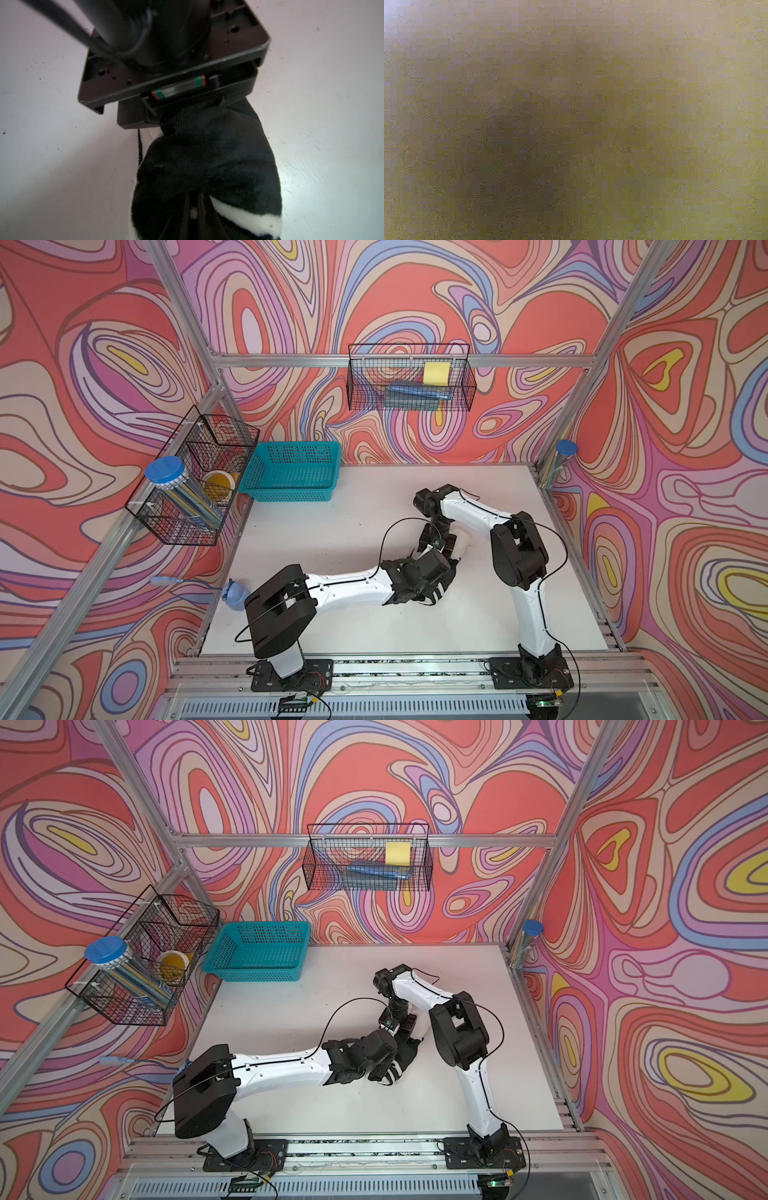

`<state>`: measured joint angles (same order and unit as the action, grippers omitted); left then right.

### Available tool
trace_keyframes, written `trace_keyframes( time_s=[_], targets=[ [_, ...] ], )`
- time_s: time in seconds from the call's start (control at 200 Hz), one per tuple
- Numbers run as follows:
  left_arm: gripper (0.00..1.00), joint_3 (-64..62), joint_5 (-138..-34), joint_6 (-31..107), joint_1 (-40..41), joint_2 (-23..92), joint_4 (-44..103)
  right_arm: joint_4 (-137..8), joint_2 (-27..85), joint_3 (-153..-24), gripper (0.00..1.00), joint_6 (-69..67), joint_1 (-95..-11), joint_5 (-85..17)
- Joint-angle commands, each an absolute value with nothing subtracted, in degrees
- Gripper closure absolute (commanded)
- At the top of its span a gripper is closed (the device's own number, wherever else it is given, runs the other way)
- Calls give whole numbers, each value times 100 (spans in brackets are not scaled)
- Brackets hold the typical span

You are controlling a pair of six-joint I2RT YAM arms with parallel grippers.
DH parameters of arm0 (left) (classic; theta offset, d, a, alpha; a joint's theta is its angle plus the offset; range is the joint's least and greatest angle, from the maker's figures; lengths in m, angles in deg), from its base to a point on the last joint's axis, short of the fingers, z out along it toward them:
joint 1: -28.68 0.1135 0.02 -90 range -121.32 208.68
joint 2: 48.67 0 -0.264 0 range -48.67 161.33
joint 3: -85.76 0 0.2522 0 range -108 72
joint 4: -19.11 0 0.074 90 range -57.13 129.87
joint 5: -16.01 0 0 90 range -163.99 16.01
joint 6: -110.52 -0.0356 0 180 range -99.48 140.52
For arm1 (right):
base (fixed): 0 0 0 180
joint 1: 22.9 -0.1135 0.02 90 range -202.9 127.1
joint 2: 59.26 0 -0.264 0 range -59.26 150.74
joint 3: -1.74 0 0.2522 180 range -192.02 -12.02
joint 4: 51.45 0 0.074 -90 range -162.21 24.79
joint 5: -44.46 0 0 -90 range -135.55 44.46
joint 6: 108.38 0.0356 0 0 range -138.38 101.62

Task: Roll up the pillowcase
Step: Roll the pillowcase at the center of the board.

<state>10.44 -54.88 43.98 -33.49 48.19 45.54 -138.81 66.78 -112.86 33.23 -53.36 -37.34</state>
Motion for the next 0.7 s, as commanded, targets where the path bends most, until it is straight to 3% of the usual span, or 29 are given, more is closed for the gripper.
trace_keyframes(
  time_s=[0.0, 0.185, 0.26, 0.696],
  targets=[
    [88, 1254, -4939, 4754, -3074, 4728, 4764, -12458, 7249, -10948, 42, 3273, -5450, -3291],
    [89, 1677, -5472, 5182, -2535, 4657, 4754, -12465, 7046, -10958, 37, 3226, -5437, -3332],
    [89, 1851, -5738, 5304, -2273, 4641, 4704, -12486, 6908, -10986, 28, 3219, -5429, -3366],
    [88, 1215, -6673, 5093, -2078, 5417, 5194, -12219, 6197, -11178, 26, 3382, -4920, -2916]
  ],
)
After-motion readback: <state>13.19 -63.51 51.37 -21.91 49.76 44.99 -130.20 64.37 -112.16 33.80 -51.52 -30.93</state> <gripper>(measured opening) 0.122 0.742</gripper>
